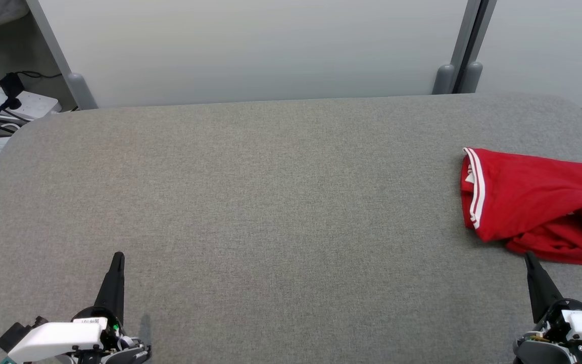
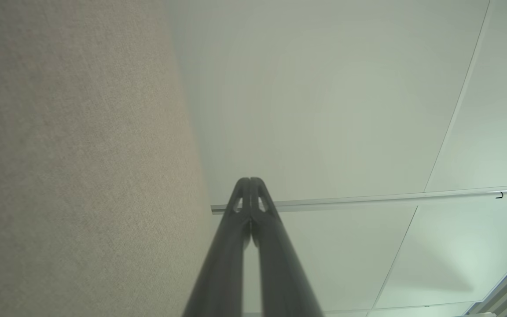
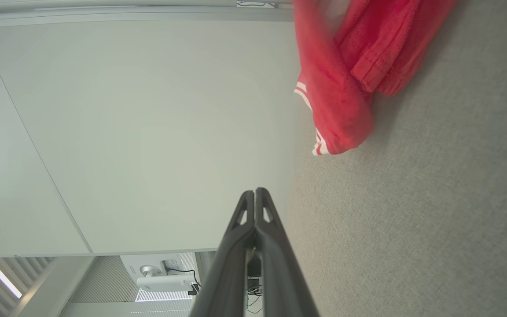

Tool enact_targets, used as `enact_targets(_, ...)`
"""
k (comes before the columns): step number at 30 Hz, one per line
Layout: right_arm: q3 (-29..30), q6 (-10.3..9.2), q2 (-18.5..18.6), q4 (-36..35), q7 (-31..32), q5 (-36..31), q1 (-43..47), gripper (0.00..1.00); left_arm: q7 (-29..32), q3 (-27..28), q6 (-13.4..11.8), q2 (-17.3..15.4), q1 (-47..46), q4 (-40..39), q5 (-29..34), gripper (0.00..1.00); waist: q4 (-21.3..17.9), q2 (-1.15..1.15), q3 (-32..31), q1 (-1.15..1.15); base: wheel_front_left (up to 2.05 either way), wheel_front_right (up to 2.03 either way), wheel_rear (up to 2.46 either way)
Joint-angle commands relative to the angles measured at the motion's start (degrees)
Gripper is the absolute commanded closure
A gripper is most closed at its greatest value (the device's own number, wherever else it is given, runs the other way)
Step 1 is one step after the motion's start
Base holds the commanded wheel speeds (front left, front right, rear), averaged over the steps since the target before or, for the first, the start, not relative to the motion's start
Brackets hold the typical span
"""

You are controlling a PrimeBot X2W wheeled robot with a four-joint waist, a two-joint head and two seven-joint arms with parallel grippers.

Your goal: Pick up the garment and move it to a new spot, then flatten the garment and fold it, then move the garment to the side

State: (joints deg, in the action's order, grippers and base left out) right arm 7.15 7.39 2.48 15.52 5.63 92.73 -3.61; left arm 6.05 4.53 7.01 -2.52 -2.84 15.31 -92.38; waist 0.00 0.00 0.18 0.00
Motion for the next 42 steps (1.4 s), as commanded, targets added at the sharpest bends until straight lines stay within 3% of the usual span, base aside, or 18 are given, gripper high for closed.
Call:
enact_targets(1, -0.89, 0.1, 0.63, -1.51, 0.64, -0.35, -2.55, 1.0, 0.37, 1.91, 0.47, -0.46, -3.34, -1.27, 0.15, 1.0, 0.0, 0.0, 0.0, 0.0, 0.0, 0.0, 0.0)
enact_targets(42, -0.73, 0.1, 0.52, -1.5, 0.77, -0.48, -2.56, 1.0, 0.43, 1.98, 0.47, -0.41, -3.35, -1.27, 0.21, 1.0, 0.0, 0.0, 0.0, 0.0, 0.0, 0.0, 0.0)
